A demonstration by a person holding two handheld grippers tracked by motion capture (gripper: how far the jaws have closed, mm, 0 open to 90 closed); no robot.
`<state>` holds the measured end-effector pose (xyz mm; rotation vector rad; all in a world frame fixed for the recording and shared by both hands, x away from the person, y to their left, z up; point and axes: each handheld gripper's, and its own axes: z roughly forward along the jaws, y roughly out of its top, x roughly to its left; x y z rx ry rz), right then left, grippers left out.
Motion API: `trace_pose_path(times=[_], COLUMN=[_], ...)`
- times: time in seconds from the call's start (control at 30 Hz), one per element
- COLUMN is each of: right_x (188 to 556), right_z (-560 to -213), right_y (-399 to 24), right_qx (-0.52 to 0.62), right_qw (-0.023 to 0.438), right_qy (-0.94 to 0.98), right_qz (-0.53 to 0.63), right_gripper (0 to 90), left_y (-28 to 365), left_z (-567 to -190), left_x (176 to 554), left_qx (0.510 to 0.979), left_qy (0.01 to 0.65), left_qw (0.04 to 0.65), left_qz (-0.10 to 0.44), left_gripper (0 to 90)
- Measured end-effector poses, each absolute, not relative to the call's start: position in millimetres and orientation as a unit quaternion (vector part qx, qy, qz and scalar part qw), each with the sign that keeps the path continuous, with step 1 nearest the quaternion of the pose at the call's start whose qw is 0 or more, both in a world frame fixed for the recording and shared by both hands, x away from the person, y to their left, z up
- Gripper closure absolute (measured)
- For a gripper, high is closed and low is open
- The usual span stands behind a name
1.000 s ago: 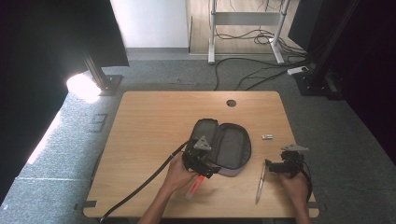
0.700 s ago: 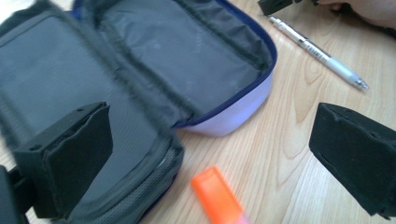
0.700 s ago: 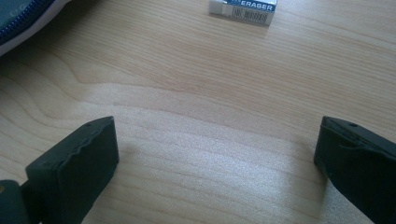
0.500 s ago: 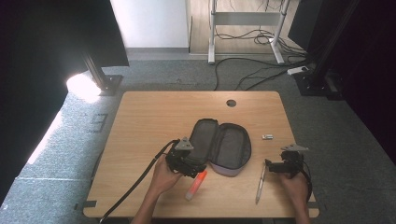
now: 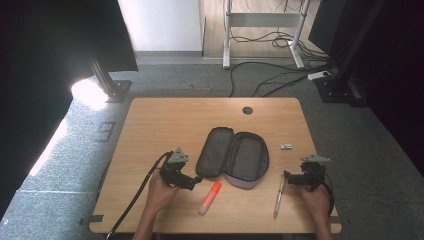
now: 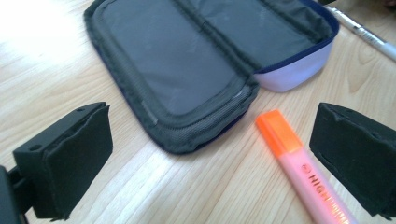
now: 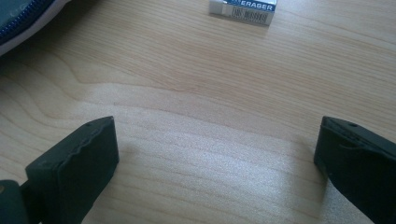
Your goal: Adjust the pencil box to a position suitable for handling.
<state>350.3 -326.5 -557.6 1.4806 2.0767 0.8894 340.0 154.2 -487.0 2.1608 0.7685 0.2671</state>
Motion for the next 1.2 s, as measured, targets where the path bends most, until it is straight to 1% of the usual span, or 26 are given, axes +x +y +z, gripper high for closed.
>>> trace_pose_path(times=[0.5, 0.6, 0.87, 0.93, 1.2], right_x=[350, 350, 350, 350, 350], right_z=[-558, -558, -558, -558, -558], right_y=[-326, -326, -326, -326, -326], right_qx=[0.535, 0.535, 0.535, 0.535, 0.537], right_qw=[0.219, 0.219, 0.218, 0.218, 0.219], right_qy=[0.75, 0.75, 0.75, 0.75, 0.749], right_qz=[0.321, 0.321, 0.321, 0.321, 0.32], right_gripper=[0.0, 0.0, 0.0, 0.0, 0.0], left_y=[183, 185, 187, 186, 186], left_z=[-520, -529, -548, -549, -549], left_x=[334, 335, 339, 340, 341], left_qx=[0.851, 0.859, 0.864, 0.865, 0.859], left_qy=[0.335, 0.338, 0.353, 0.356, 0.371], left_qw=[0.387, 0.362, 0.336, 0.327, 0.325], left_qz=[0.118, 0.128, 0.129, 0.132, 0.136], left_gripper=[0.0, 0.0, 0.0, 0.0, 0.0])
